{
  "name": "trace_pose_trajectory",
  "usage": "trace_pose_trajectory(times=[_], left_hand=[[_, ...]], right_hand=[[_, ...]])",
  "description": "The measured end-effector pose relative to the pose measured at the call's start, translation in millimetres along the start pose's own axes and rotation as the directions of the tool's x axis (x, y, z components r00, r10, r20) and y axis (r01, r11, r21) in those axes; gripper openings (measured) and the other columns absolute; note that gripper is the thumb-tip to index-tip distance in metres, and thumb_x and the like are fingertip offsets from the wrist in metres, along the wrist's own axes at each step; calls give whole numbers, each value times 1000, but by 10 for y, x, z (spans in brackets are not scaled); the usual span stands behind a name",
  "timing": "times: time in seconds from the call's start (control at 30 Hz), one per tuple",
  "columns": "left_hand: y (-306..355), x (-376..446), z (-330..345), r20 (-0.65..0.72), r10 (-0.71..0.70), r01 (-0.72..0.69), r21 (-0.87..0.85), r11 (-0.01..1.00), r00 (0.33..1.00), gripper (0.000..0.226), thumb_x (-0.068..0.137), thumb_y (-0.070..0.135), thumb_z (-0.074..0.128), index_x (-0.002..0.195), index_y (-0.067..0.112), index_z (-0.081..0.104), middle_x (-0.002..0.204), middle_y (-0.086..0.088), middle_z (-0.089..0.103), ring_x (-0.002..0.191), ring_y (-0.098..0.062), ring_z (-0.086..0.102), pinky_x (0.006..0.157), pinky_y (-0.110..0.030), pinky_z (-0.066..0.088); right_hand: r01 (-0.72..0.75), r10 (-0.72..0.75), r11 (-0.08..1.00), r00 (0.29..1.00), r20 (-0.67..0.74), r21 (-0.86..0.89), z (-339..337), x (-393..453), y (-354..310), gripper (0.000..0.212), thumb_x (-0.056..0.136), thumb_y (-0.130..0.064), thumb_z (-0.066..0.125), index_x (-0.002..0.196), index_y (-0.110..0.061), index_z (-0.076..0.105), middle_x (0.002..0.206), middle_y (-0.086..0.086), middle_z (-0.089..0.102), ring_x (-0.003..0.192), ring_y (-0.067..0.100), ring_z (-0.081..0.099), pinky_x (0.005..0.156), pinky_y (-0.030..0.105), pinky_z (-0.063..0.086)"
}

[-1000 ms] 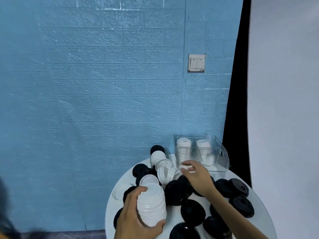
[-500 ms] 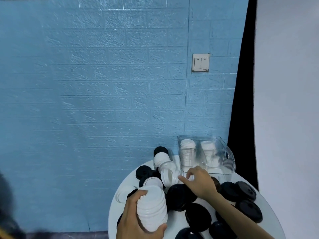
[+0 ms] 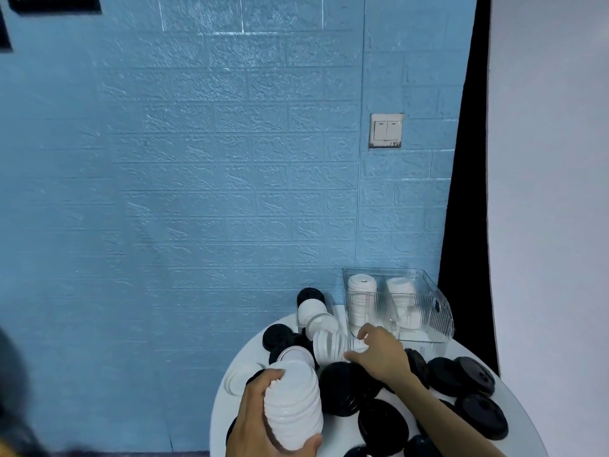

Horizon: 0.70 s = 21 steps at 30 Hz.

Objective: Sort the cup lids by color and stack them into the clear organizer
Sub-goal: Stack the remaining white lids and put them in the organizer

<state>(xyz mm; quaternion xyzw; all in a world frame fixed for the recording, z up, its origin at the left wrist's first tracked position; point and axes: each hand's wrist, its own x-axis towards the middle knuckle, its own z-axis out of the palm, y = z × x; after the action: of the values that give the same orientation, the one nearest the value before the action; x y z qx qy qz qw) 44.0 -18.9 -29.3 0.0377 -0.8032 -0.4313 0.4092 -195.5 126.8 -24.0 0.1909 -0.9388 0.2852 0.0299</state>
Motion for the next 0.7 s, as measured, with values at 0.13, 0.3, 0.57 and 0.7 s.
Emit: trace_pose_trajectory(times=[0.13,0.3,0.57,0.7], left_hand=[[20,-26,24,18,-47,46,53,998,999,92,36,41,86,119,54,47,122,22,62,99,1,66,82,-16,51],[79,-16,63,63,-117,112,66,991,991,99,38,44,87,124,59,41,119,20,64,94,1,67,76,-16,53],[165,-1,73,107,-196,185,107,977,975,108,43,53,79,130,67,17,130,29,56,100,5,65,75,-3,45],[154,-29,160,56,-146,141,79,987,988,108,50,86,64,140,73,5,140,48,35,120,13,54,88,5,34]], right_hand=[[48,-15,975,989,-149,218,-378,-199,-160,40,72,-51,84,101,-29,67,102,-12,67,96,9,63,81,28,48],[290,-296,701,949,-104,651,-718,-836,-612,28,73,-30,90,98,-30,76,102,-11,74,98,7,70,84,22,56],[476,-500,692,858,-116,543,-655,-1250,-810,27,73,-42,85,97,-30,81,105,-19,73,105,6,69,91,23,54],[489,-526,733,848,-62,473,-662,-1254,-871,29,70,-48,81,95,-32,80,103,-21,71,105,2,67,96,24,50]])
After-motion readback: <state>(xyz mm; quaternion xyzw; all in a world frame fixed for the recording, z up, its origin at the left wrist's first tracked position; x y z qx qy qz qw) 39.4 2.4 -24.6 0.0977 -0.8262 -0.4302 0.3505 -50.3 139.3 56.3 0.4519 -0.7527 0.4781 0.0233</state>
